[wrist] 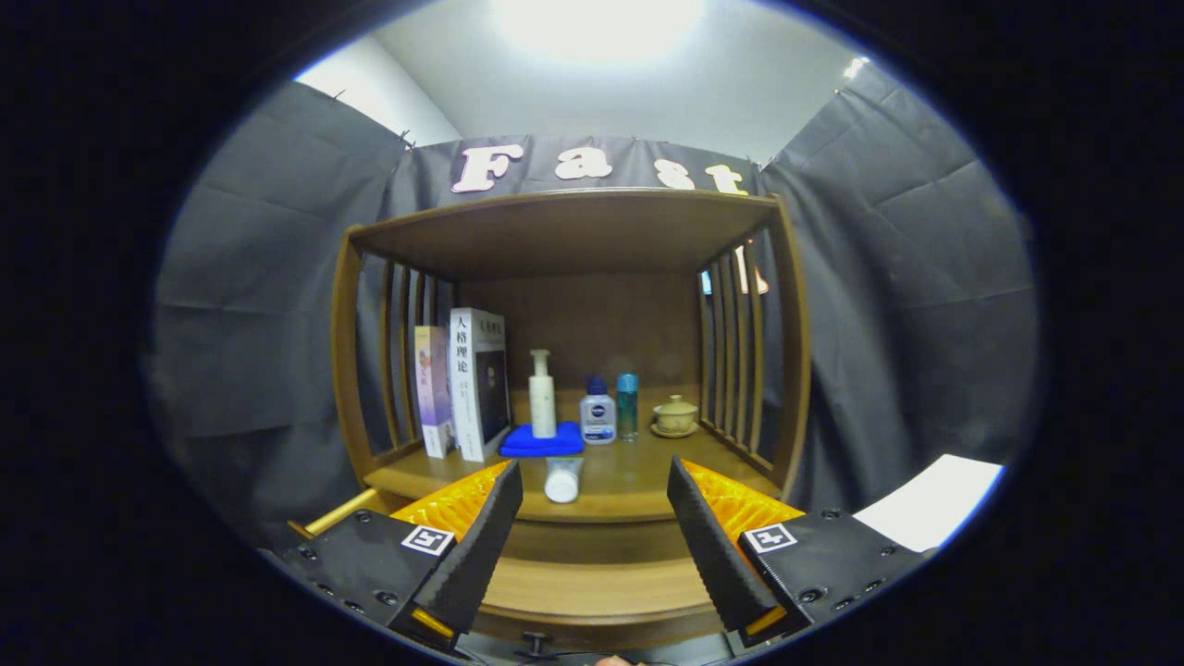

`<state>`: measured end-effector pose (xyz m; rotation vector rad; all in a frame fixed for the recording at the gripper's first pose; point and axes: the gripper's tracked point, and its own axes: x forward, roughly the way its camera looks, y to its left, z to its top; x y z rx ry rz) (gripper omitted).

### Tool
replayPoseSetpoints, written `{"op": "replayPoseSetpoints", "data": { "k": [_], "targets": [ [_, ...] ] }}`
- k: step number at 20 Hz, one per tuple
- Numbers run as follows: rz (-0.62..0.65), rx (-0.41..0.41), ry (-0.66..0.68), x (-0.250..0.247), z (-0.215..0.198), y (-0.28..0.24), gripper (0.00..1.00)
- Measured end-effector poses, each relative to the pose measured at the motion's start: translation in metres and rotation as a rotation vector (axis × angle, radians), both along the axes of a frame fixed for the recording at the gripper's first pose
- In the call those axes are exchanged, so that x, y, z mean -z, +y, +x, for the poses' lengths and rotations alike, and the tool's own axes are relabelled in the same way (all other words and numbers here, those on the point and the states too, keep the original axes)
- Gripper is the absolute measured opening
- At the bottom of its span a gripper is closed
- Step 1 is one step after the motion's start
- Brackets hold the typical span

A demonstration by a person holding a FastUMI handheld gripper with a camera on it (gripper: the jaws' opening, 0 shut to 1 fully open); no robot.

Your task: Pull open the drawer, take out the items inside it, and place them on the countertop above the cabinet.

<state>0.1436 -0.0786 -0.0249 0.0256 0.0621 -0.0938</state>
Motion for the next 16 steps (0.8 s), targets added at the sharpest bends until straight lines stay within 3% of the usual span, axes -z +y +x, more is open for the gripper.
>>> {"op": "replayPoseSetpoints", "data": {
  "k": [5,9,16],
  "targets": [
    [0.035,0.046,0.028,0.051,-0.03,0.003,0.98],
    [0.163,-0.005,0.018,0.082,-0.042,0.025,0.98],
    [0.117,-0.042,0.076,0.125,-0.053,0.043,0.98]
  ]
}}
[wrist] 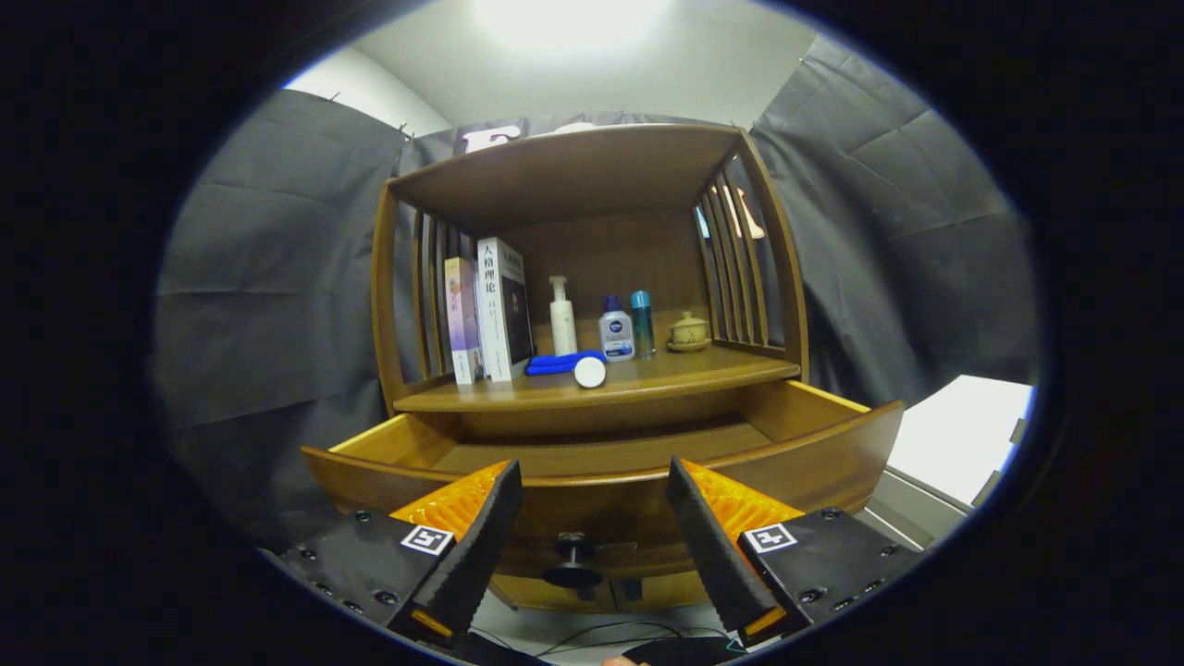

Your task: Pull open the drawer, take out the items inside it, and place them on the countertop above the cabinet.

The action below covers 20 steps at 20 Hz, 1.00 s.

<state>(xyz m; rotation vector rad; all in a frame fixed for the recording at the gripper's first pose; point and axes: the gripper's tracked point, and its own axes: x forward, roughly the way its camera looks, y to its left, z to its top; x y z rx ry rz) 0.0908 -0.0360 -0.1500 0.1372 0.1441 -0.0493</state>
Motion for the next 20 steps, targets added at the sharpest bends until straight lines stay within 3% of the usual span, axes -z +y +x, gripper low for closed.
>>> {"op": "replayPoseSetpoints", "data": {
  "k": [4,9,20],
  "targets": [
    [0.019,-0.001,0.052,0.025,-0.003,0.002,0.98],
    [-0.044,-0.015,0.098,0.046,0.001,0.009,0.98],
    [-0.093,0.024,0.134,0.054,0.013,0.012,0.98]
  ]
}}
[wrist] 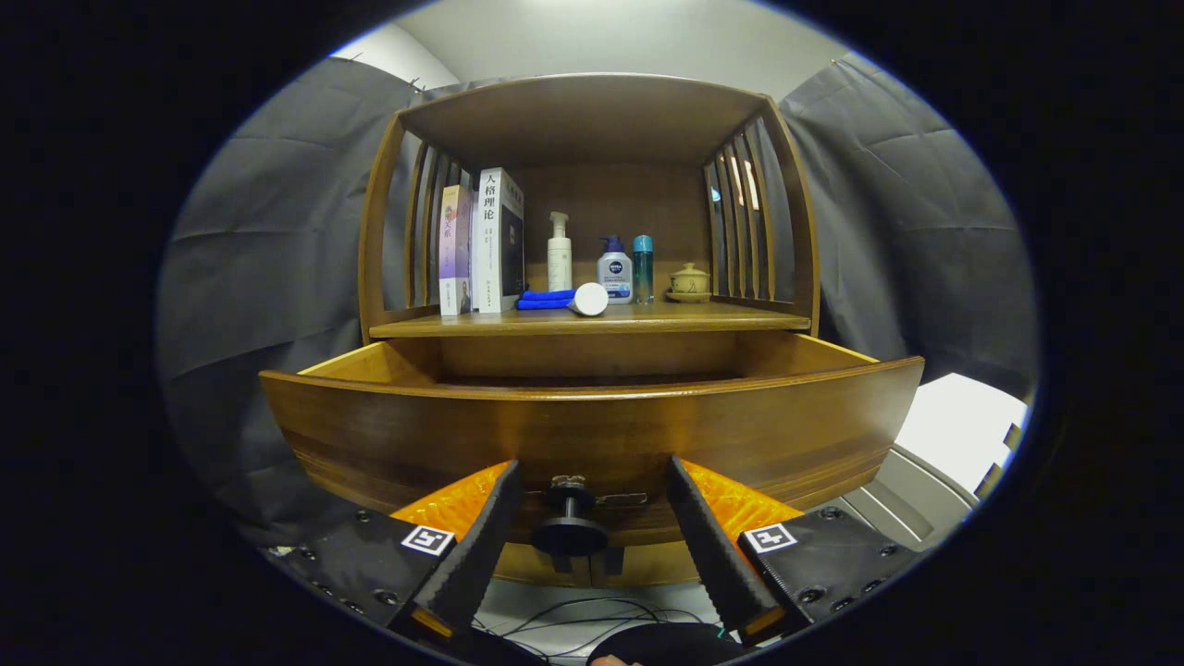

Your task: Pull open the drawer, take out the items inside it, and place them on the countertop above the cabinet.

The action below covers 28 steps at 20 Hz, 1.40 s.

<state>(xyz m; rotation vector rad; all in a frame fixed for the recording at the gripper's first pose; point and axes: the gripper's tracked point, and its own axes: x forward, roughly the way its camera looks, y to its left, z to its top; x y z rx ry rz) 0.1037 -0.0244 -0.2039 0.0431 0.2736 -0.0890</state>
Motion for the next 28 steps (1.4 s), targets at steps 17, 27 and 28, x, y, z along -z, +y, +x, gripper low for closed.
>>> {"op": "replayPoseSetpoints", "data": {
  "k": [17,27,28],
  "targets": [
    [-0.012,0.034,0.042,0.002,0.09,-0.003,0.98],
    [-0.051,0.021,0.059,0.0,0.141,-0.005,0.98],
    [-0.045,0.021,0.062,0.001,0.144,-0.005,0.98]
  ]
}}
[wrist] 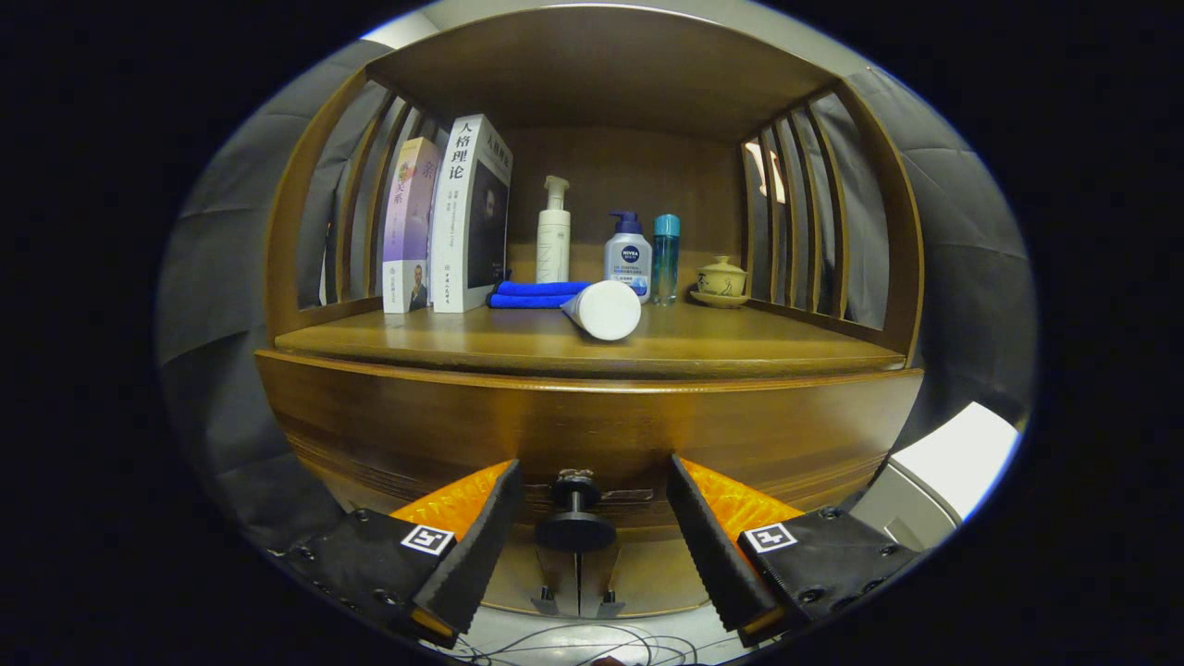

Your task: Pull open the drawer, take out the items inside it, and place them on the countertop above the cabinet.

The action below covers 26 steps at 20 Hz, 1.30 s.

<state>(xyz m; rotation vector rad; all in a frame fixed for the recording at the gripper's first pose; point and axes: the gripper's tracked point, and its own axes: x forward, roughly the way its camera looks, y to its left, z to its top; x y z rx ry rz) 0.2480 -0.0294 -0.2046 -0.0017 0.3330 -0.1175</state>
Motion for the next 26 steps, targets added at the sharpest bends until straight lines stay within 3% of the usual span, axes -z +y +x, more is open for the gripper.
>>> {"op": "replayPoseSetpoints", "data": {
  "k": [12,26],
  "targets": [
    [-0.029,0.012,0.027,0.011,0.003,-0.005,0.98],
    [0.001,-0.005,-0.277,-0.139,-0.111,-0.011,0.98]
  ]
}}
